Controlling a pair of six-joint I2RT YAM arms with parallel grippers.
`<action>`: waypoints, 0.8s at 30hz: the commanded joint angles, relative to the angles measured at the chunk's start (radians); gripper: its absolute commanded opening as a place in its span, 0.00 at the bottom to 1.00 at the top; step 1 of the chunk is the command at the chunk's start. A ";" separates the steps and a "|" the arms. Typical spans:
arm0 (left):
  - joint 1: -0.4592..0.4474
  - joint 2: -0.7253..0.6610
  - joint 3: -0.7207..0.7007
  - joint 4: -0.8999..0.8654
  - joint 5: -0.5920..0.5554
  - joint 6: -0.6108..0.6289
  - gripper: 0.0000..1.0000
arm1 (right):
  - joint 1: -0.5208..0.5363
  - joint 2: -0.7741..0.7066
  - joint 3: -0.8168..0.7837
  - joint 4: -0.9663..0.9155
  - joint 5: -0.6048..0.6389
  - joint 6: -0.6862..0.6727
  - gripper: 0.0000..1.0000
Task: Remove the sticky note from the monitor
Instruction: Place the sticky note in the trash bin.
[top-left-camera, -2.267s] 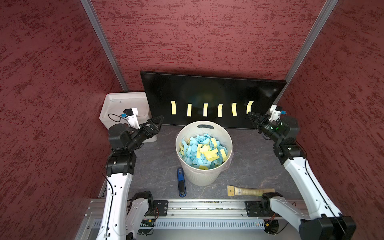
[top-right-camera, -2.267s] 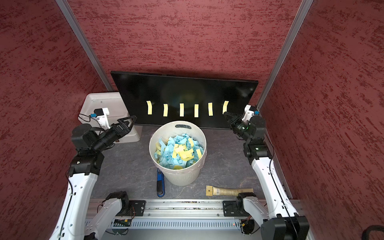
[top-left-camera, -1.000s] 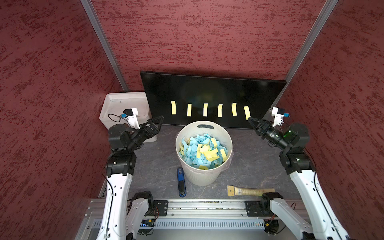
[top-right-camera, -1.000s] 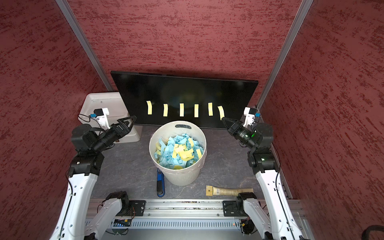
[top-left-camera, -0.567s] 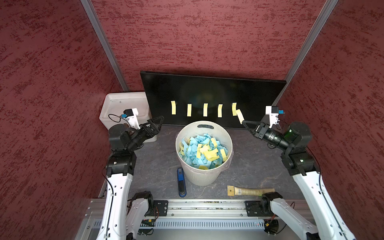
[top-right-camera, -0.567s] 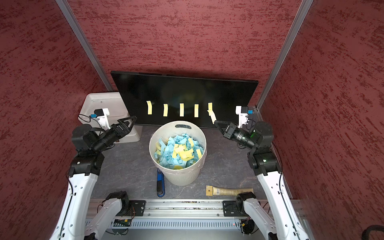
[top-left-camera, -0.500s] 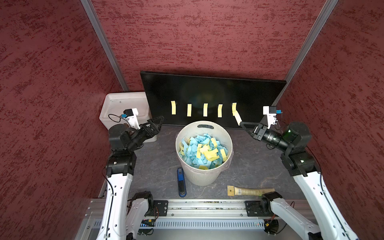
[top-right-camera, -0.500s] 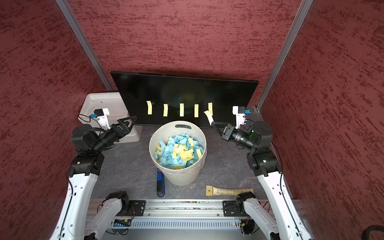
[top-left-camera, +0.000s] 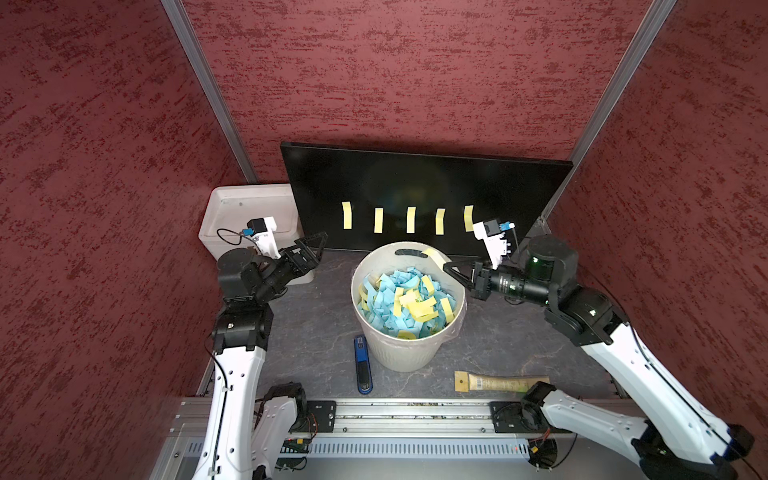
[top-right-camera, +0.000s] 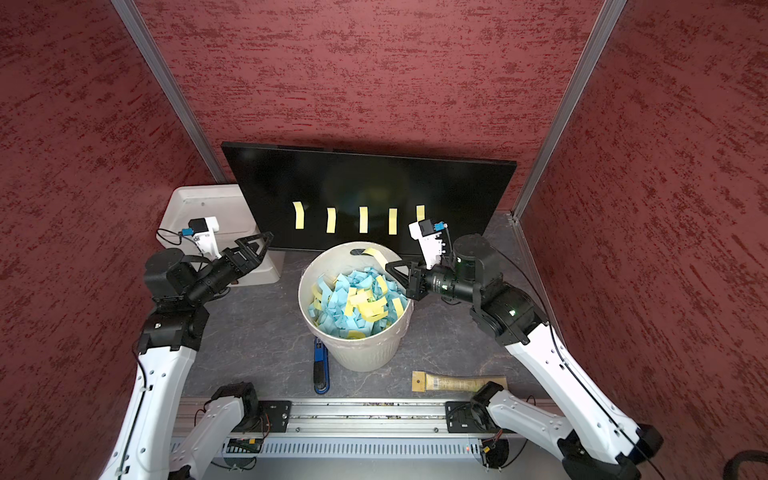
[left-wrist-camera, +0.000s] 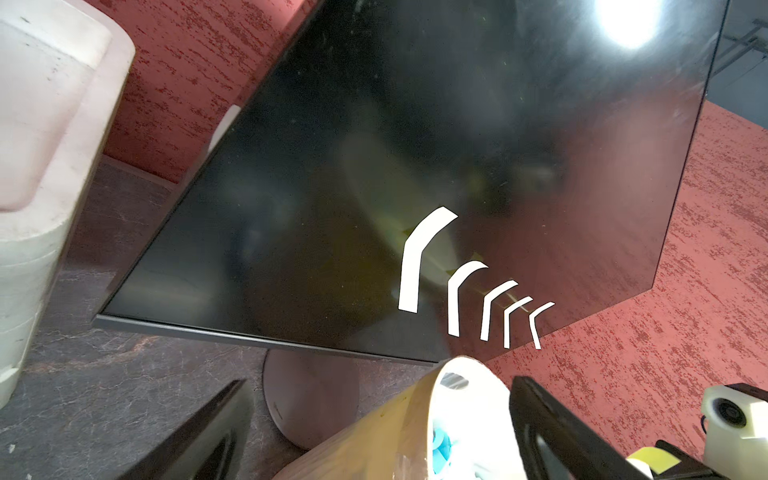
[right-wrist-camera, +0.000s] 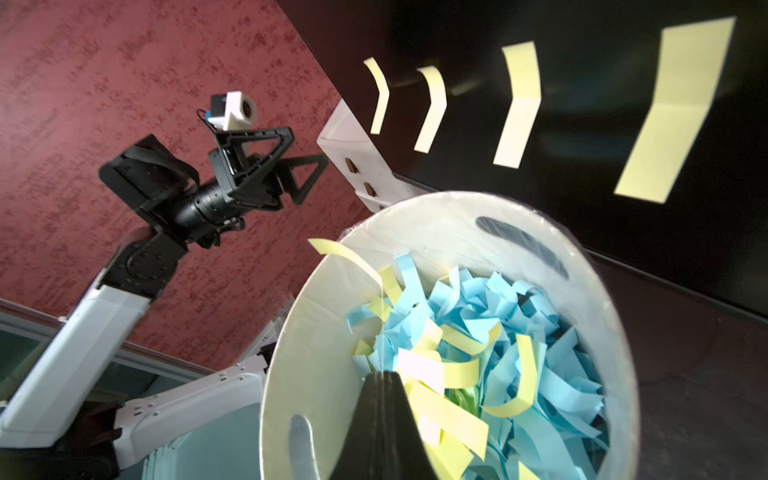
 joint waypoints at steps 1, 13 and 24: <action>0.004 -0.005 -0.011 0.019 -0.011 0.002 1.00 | 0.064 0.032 0.055 -0.096 0.154 -0.100 0.00; 0.007 -0.009 -0.012 0.018 -0.011 0.003 1.00 | 0.257 0.179 0.154 -0.205 0.429 -0.210 0.00; 0.007 -0.012 -0.013 0.016 -0.009 0.003 1.00 | 0.344 0.272 0.213 -0.217 0.645 -0.267 0.00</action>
